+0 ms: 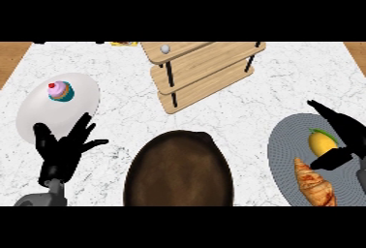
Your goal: Pick the lemon from the placemat and place it in the tiered shelf
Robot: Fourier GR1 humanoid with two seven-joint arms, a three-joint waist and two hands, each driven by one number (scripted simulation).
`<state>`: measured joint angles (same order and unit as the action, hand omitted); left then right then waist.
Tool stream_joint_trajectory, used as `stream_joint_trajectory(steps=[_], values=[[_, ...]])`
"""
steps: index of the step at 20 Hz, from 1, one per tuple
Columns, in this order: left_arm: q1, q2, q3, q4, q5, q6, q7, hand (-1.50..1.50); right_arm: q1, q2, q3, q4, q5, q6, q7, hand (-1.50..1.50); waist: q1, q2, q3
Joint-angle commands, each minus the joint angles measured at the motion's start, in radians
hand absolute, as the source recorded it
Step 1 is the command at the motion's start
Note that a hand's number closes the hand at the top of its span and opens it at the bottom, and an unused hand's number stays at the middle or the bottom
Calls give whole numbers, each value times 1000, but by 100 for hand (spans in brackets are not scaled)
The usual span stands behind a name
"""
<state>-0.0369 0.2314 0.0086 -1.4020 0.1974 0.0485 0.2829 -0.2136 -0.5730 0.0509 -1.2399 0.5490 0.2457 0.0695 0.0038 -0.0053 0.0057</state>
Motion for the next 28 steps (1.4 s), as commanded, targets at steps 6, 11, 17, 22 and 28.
stream_joint_trajectory(steps=[6, 11, 17, 22, 28], values=[[-46, -21, 11, 96, -33, 10, -10, 0, -18, -24, 160, 31, 149, 89, -152, 150, -3, 8, -6], [26, 29, 50, 32, 8, -74, 5, 0, 17, 24, 78, 5, 93, 98, -185, 150, -3, 5, -6], [-27, -31, 6, 13, -25, 1, 56, 0, -44, 235, 314, -169, 161, 163, -74, 150, 10, 3, -7], [7, -46, 10, 59, -46, 12, -1, 0, -109, 451, 482, -317, 194, 235, 97, 150, 0, 1, -8], [34, -13, 46, 56, -25, -24, -28, 0, -77, 520, 410, -683, 85, 290, 240, 150, -23, -3, -7]])
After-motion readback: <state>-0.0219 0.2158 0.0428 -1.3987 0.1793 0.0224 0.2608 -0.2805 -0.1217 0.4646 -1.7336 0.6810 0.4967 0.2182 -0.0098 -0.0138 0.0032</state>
